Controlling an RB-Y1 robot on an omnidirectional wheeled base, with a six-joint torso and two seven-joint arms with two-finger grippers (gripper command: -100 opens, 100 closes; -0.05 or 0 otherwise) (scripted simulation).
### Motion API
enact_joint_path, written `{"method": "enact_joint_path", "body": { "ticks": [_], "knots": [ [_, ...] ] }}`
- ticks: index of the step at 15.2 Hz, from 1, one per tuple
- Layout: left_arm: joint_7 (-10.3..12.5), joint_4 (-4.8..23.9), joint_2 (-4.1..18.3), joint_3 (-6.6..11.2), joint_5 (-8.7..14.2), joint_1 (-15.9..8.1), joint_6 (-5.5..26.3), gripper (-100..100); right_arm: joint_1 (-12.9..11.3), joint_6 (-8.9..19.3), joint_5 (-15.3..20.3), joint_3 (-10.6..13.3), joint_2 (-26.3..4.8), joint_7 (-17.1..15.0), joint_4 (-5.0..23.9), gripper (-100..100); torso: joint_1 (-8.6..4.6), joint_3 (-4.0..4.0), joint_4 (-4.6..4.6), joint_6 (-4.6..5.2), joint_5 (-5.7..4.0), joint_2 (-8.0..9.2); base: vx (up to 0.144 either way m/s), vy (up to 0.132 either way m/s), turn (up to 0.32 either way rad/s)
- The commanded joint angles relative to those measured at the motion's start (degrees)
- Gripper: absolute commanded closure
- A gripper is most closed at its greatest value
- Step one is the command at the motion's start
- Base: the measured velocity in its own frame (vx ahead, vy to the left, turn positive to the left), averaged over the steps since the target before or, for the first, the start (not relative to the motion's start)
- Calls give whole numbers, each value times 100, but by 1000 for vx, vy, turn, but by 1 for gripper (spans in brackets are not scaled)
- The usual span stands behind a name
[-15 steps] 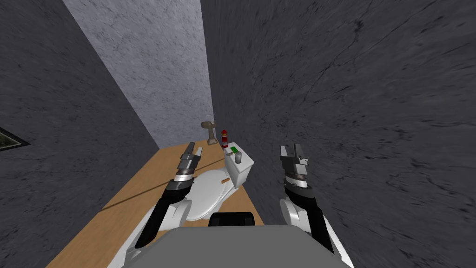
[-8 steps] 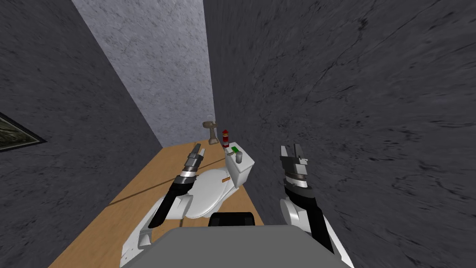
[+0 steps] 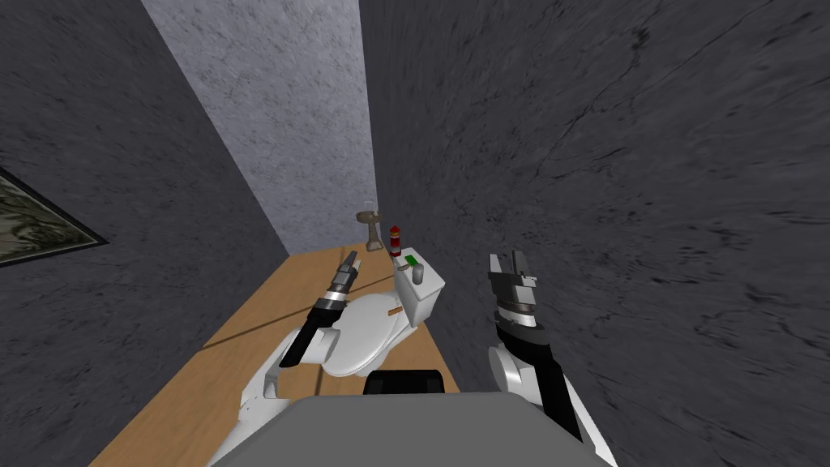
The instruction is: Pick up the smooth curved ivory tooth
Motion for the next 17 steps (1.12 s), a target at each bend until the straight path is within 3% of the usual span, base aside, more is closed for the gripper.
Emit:
{"method": "enact_joint_path", "body": {
  "ticks": [1,3,4,6,7,8,9,11,12,14,15,17],
  "knots": [
    [-8,286,107,62,20,-286,105,-100,0,0,0,0,0,0,0,0,0,0,0,0,0,0,-9,-14,69],
    [-8,435,107,62,20,-287,105,-100,0,0,0,0,0,0,0,0,-1,0,0,0,0,1,-8,-14,41],
    [-21,580,172,103,30,-503,176,-100,0,0,0,0,0,0,0,0,-1,1,0,0,0,1,-8,-11,49],
    [-21,747,172,103,30,-503,176,-100,0,0,0,0,0,0,0,0,-1,0,0,0,0,0,-6,-11,31],
    [-34,945,231,144,41,-727,249,-100,0,0,0,0,0,0,0,0,0,0,0,1,0,0,-7,-12,56],
    [-34,1069,231,144,41,-727,249,-100,0,0,0,0,0,0,0,0,0,0,0,0,0,0,-7,-14,60],
    [-48,1226,284,187,52,-956,324,-100,0,0,0,0,0,0,0,0,-1,0,0,0,0,-1,-8,-16,78],
    [-48,1400,284,187,52,-956,324,-100,0,0,0,0,0,0,0,0,-3,0,0,0,0,0,-7,-16,36],
    [-62,1606,331,231,64,-1190,400,-100,0,0,0,0,0,0,0,0,-2,0,0,0,-1,1,-8,-13,52],
    [-62,1738,331,231,64,-1190,400,-100,0,0,0,0,0,0,0,0,-2,0,0,0,-1,0,-7,-13,34],
    [-76,1908,372,275,76,-1419,478,-100,0,0,0,0,0,0,0,0,-1,0,0,0,0,1,-6,-13,54],
    [-76,2082,372,275,76,-1428,478,-100,0,0,0,0,0,0,0,0,-2,0,0,0,-1,0,-7,-14,41]
  ]
}}
